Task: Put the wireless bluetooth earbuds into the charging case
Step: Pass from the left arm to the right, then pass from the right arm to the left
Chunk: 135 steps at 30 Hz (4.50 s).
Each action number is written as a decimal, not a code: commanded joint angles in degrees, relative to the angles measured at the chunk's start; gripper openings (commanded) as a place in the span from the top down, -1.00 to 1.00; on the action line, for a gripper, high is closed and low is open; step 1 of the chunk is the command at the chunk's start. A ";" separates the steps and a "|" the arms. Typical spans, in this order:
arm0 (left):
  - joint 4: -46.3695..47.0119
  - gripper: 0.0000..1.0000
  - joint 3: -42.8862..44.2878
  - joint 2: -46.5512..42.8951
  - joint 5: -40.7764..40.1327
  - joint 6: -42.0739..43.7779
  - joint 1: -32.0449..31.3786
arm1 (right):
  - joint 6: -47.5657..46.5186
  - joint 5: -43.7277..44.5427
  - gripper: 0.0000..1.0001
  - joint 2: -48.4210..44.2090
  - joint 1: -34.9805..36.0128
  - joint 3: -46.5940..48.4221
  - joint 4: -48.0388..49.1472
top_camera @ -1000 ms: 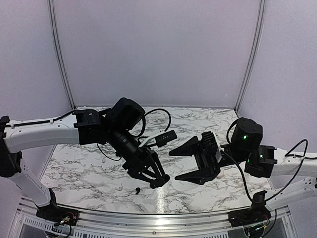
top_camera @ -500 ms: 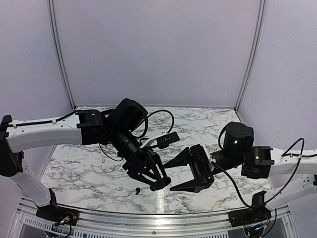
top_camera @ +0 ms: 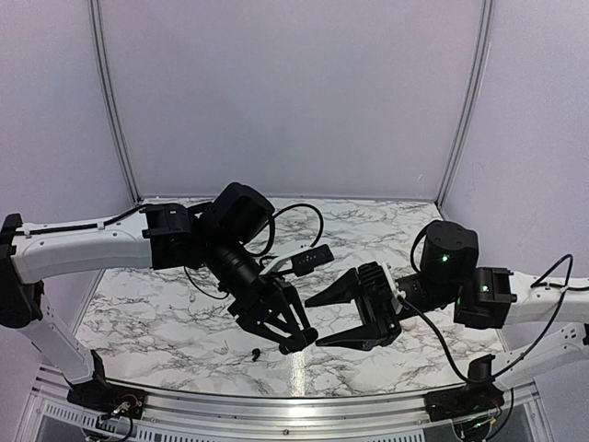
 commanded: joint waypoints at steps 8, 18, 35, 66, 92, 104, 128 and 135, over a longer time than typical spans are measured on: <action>1.46 0.27 1.24 1.31 3.07 -2.66 0.26 | -4.22 4.56 -0.06 0.64 3.29 4.97 -10.72; 1.47 0.27 1.43 2.85 4.12 -4.14 0.27 | -6.46 7.28 0.07 2.24 4.94 7.45 -14.56; 1.39 0.26 1.59 3.78 5.58 -4.66 0.53 | -8.29 9.32 0.30 3.79 6.20 9.75 -19.58; 22.24 -0.98 -22.70 -35.22 -47.22 -1.78 10.02 | 2.48 12.66 0.94 -4.68 -0.08 2.74 -7.80; 20.72 -0.81 -28.46 -27.57 -58.18 20.76 -12.46 | 14.47 -2.00 0.98 5.22 -6.31 5.90 -0.54; 26.87 -0.46 -27.93 -24.81 -58.63 17.49 -12.46 | 14.45 -6.81 0.97 8.17 -6.31 6.64 0.28; 27.29 0.12 -26.09 -22.90 -54.59 15.13 -12.02 | 12.67 -5.45 0.96 9.30 -6.31 6.86 -1.84; 27.79 0.19 -25.76 -22.42 -54.12 15.26 -12.04 | 12.75 -5.48 0.96 9.50 -6.33 6.86 -1.88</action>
